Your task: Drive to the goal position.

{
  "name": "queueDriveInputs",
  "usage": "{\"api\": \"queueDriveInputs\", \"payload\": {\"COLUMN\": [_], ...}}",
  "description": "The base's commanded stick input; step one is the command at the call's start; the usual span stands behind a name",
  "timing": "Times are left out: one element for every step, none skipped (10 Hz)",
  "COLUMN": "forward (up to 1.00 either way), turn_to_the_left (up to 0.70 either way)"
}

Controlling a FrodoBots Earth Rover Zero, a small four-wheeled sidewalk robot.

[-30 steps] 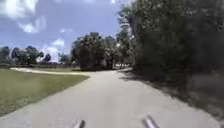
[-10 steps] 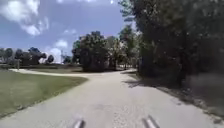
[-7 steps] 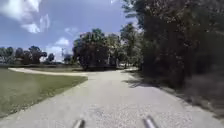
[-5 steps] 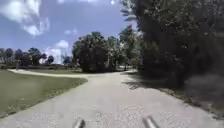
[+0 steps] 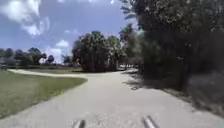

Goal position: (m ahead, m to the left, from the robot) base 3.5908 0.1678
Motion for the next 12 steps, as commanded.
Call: {"api": "queueDriveInputs", "payload": {"forward": [0.5, 0.5, 0.5, 0.5, 0.5, 0.5, 0.5, 0.5, 0.5, 0.5, 0.5, 0.5], "turn_to_the_left": [0.0, 0.0, 0.0, 0.0, 0.0, 0.0, 0.0, 0.0, 0.0, 0.0, 0.0, 0.0]}}
